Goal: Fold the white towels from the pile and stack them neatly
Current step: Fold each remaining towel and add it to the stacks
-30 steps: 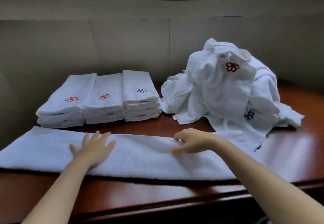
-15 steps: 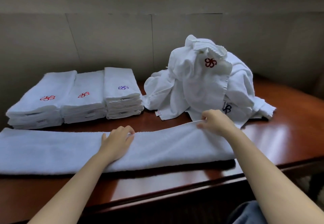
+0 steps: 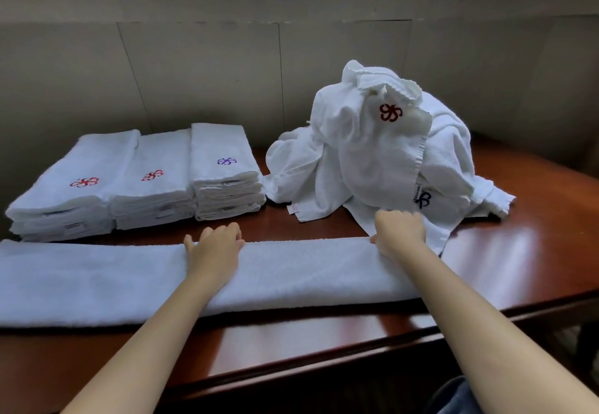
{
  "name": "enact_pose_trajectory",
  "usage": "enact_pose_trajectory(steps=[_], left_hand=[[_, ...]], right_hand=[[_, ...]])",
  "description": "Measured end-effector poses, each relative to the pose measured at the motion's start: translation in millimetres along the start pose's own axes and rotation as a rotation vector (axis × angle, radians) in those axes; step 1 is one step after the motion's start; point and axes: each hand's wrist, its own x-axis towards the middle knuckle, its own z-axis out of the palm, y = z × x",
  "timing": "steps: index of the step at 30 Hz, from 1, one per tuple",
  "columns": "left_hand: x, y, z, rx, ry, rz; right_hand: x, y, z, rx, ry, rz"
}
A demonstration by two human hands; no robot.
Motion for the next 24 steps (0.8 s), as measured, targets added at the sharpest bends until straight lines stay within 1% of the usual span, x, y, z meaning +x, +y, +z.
enact_pose_trajectory(steps=[2, 4, 5, 6, 7, 8, 9, 11, 12, 14, 16, 17, 19, 21, 22, 24], left_hand=[[5, -1, 3, -0.01, 0.04, 0.037], [9, -2, 5, -0.016, 0.06, 0.064], [10, -2, 6, -0.027, 0.064, 0.064], [10, -2, 5, -0.036, 0.071, 0.055], [9, -3, 5, -0.041, 0.089, 0.041], [8, -3, 3, -0.048, 0.118, 0.023], [5, -4, 1, -0.073, 0.154, 0.003], [0, -10, -7, -0.17, 0.177, -0.022], [-4, -17, -12, -0.214, 0.139, -0.011], [-11, -31, -20, -0.233, -0.035, 0.081], [-21, -49, -24, -0.106, -0.245, 0.177], [-25, -58, -24, -0.029, -0.303, 0.192], [-29, -74, -21, 0.063, -0.34, 0.12], [-29, -85, -19, 0.07, -0.331, -0.003], [-28, -87, -17, 0.065, -0.325, -0.05], [-25, -89, -16, 0.067, -0.298, -0.107]], right_hand=[[-7, -14, -2, -0.073, 0.181, -0.037], [-13, -37, -1, 0.032, 0.308, -0.185], [-18, -49, 1, 0.153, 0.303, -0.294], [-23, -62, 3, 0.304, 0.231, -0.397], [-28, -74, 8, 0.439, 0.088, -0.486], [-33, -82, 14, 0.507, -0.051, -0.562], [-34, -87, 21, 0.479, -0.126, -0.622], [-28, -84, 29, 0.393, -0.154, -0.648], [-22, -82, 31, 0.38, -0.156, -0.639], [-9, -76, 32, 0.378, -0.169, -0.622], [0, -78, 30, 0.397, -0.184, -0.621], [2, -81, 29, 0.384, -0.186, -0.615], [3, -88, 26, 0.236, -0.14, -0.595], [0, -105, 18, 0.069, -0.04, -0.597], [-5, -119, 12, 0.068, -0.013, -0.62], [-22, -156, 0, 0.195, -0.025, -0.694]])
